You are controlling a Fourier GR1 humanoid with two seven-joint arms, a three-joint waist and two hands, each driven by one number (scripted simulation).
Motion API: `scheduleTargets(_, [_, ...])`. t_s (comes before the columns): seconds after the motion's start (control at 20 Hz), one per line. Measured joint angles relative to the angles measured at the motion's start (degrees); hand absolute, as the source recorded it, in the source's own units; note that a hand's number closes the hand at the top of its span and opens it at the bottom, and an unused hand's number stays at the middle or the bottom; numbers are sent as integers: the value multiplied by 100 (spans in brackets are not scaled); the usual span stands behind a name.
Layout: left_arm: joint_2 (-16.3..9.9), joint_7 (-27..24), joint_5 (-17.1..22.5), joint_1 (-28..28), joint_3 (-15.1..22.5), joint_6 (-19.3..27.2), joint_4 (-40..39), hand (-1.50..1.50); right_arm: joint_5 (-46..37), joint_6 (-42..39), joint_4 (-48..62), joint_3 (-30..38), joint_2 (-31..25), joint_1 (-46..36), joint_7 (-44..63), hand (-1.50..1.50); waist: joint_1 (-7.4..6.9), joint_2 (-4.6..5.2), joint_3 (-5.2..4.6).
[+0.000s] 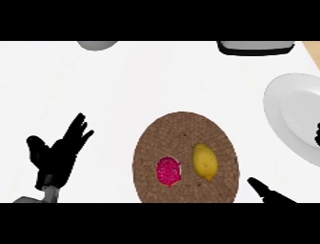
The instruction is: Pick the cupcake from the placemat and place it in the plate
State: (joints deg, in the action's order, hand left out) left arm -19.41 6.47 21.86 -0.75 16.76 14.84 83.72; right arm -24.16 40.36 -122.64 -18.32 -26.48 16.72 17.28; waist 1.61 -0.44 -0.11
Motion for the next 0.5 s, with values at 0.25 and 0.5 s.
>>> scheduleTargets(0.25, [127,-7,-94,-49,82,65,-5,0,-654,-1020,-529,-425,-563,246,1310,-150,-82,17,-1])
scheduleTargets(0.5, [107,84,-101,-165,71,-28,-62,0,-1322,-2025,-962,-936,-641,-117,2880,-150,-177,31,-5])
